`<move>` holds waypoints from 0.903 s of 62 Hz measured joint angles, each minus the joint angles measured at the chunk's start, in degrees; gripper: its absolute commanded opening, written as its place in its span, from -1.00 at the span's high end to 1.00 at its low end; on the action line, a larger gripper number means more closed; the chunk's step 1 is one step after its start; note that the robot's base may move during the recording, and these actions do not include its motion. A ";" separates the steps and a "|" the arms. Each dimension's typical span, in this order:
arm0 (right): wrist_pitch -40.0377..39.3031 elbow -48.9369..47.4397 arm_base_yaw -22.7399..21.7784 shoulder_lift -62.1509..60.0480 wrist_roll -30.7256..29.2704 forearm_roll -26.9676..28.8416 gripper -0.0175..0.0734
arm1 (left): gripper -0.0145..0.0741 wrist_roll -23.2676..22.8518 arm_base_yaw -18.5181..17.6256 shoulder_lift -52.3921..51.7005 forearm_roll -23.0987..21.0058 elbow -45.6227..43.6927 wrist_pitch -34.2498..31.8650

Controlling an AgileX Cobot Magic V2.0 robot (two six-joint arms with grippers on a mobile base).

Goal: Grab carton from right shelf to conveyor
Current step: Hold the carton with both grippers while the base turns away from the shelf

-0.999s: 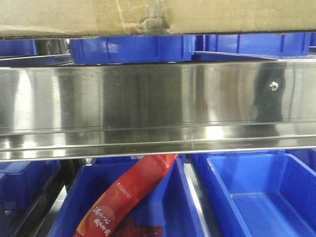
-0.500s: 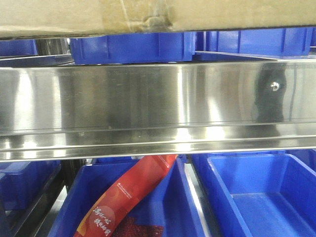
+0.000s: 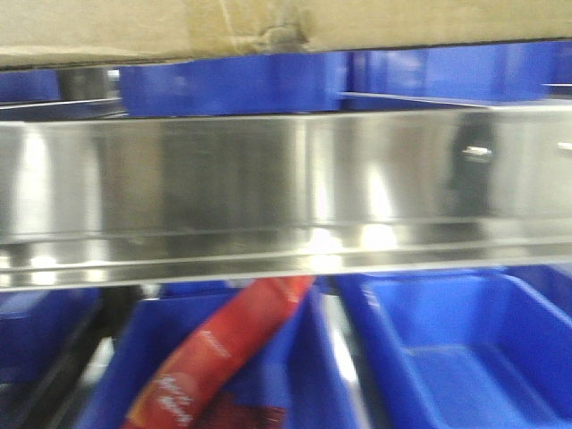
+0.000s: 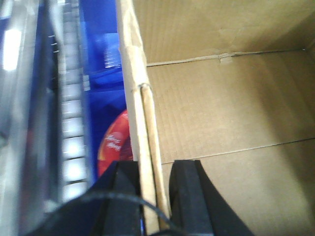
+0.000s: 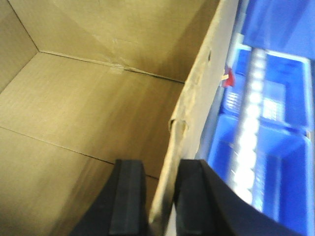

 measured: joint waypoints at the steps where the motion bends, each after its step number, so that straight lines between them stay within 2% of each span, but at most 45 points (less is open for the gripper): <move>1: 0.00 0.00 0.00 0.00 0.00 0.00 0.77 | 0.69 0.00 0.00 0.00 0.00 0.00 0.00; 56: -0.15 0.00 0.12 0.00 0.00 0.00 0.77 | 0.69 0.00 0.00 -0.13 0.00 0.00 -0.02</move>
